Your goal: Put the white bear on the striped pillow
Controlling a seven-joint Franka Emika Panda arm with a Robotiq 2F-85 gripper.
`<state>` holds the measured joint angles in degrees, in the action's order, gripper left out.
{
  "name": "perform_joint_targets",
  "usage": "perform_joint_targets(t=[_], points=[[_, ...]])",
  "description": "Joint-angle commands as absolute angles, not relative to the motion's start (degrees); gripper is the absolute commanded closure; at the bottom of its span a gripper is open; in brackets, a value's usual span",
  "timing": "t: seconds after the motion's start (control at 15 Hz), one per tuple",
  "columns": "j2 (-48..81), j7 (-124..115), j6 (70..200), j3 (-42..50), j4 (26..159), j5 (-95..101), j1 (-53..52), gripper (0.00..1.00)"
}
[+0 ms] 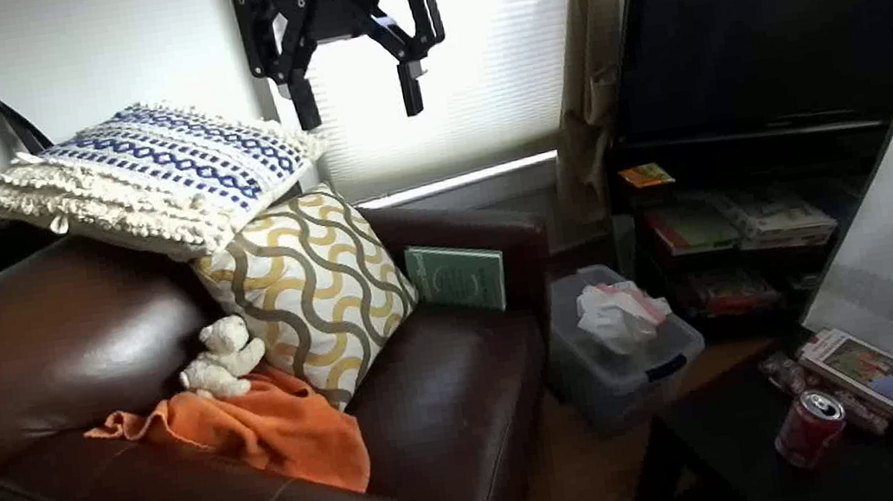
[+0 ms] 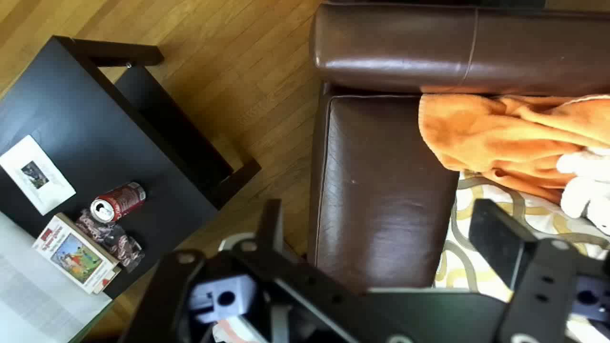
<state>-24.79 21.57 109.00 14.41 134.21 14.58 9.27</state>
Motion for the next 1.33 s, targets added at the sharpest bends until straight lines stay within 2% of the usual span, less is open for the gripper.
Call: perform_joint_targets(t=[0.0, 0.33, 0.8, 1.0, 1.07, 1.27], points=[[-24.8, 21.6, 108.9, 14.3, 134.1, 14.5, 9.3, 0.0], [-22.2, 23.0, 110.6, 13.7, 134.0, 12.3, 7.0, 0.0], [-7.1, 31.7, 114.5, 7.4, 132.4, -1.7, -3.3, 0.0], [0.1, 36.3, 111.4, 4.1, 129.2, -3.7, -4.2, 0.0], [-4.6, 32.3, 113.8, 3.6, 132.5, -2.0, -2.9, 0.0], [0.2, 34.0, 113.6, 2.2, 130.3, -2.2, -3.0, 0.0]])
